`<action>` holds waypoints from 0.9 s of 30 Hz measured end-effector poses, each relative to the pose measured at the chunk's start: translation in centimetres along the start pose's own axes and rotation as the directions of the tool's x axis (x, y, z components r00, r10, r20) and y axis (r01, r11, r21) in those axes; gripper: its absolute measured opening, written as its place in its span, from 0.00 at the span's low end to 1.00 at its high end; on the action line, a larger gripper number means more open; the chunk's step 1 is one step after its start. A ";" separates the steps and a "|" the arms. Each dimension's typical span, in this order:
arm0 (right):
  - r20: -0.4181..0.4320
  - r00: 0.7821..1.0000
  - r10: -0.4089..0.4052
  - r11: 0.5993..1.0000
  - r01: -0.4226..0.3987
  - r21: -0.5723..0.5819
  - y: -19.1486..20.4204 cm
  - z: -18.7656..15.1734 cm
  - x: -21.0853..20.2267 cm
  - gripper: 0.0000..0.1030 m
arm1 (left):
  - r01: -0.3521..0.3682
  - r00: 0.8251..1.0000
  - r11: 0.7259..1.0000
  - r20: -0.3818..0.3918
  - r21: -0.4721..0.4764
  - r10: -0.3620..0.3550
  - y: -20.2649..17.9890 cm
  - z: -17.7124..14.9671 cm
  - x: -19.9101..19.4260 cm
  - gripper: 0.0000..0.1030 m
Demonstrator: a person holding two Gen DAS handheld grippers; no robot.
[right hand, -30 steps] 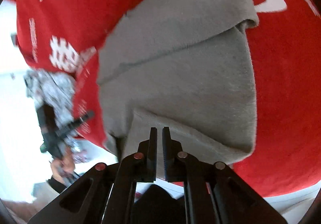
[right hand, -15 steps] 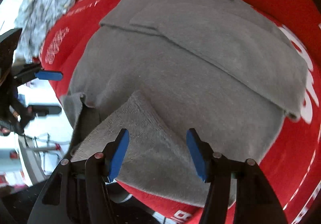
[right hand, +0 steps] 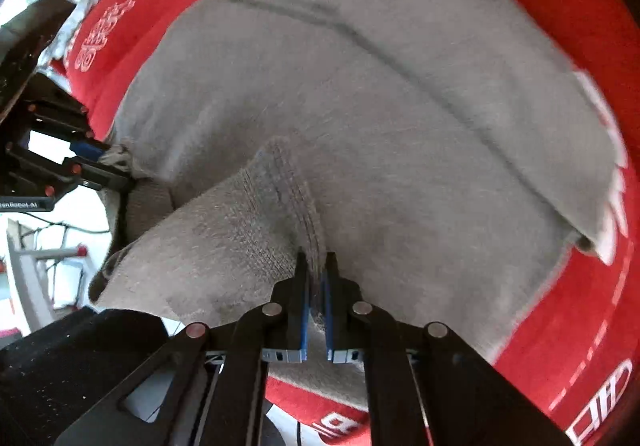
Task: Fold small clothes
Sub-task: 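Grasp the unfolded side edge with the right gripper and lift it, then fold the held side over the body with the right gripper, release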
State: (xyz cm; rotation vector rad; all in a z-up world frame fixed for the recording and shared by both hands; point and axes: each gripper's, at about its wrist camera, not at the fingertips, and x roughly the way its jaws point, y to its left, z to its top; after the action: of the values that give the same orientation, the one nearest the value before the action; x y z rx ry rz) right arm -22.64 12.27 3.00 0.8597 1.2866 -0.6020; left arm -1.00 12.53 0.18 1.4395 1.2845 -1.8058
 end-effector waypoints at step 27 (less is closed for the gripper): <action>0.247 0.945 -0.215 0.872 0.072 0.485 -18.6 13.1 -3.5 0.06 | -0.149 0.881 0.870 0.337 -0.470 0.333 12.8 22.2 -7.1 0.10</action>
State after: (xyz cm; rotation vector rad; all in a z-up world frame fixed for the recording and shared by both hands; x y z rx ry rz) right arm -30.71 -9.26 3.19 1.0268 0.9448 -1.1546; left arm 1.50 -13.93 2.16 0.8731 1.1262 -1.4308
